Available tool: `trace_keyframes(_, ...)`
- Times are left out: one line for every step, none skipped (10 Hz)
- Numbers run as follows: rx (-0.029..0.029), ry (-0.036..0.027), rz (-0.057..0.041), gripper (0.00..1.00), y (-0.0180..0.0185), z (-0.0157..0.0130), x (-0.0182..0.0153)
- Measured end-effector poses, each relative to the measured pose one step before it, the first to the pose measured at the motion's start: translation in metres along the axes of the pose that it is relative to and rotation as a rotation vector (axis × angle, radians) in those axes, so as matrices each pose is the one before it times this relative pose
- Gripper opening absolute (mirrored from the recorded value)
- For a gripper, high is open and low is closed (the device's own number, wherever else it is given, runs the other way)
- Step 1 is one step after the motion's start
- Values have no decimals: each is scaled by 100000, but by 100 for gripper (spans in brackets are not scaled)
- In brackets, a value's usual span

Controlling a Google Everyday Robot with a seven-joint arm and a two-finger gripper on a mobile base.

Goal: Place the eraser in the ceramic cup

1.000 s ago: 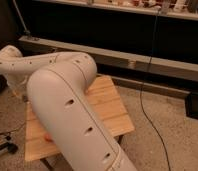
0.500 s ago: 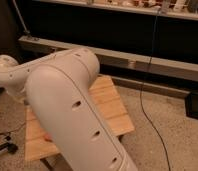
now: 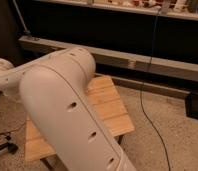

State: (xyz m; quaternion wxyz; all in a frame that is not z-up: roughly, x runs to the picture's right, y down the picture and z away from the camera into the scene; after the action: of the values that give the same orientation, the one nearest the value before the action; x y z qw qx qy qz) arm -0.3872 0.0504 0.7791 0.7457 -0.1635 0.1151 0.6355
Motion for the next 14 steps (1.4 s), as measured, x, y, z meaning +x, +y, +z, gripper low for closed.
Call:
trace_keyframes(1033, -1156, -354, 0, -65, -136, -407)
trace_keyframes(981, -1202, -169, 0, -49, -194, -491)
trace_keyframes(716, -723, 72, 0, -174, -77, -413)
trace_keyframes(655, -651, 84, 0, -272, -38, -527)
trace_keyframes(383, -371, -141, 0, -72, 30, -387)
trace_keyframes(-109, -217, -455, 0, 217, 10, -234)
trace_keyframes(-146, -75, -908, 0, 378, 139, -210)
trace_keyframes(-397, -18, -520, 0, 341, 69, -164)
trace_keyframes(-232, 116, -548, 0, 273, 344, -300)
trace_keyframes(-372, 210, -378, 0, 281, 340, -131)
trace_keyframes(-485, 292, -350, 0, 288, 445, -117)
trace_keyframes(-60, 84, -120, 0, 73, 119, -11)
trace_keyframes(-174, 1043, -394, 0, 123, 1192, -182)
trace_keyframes(86, 475, 157, 0, -120, 349, -9)
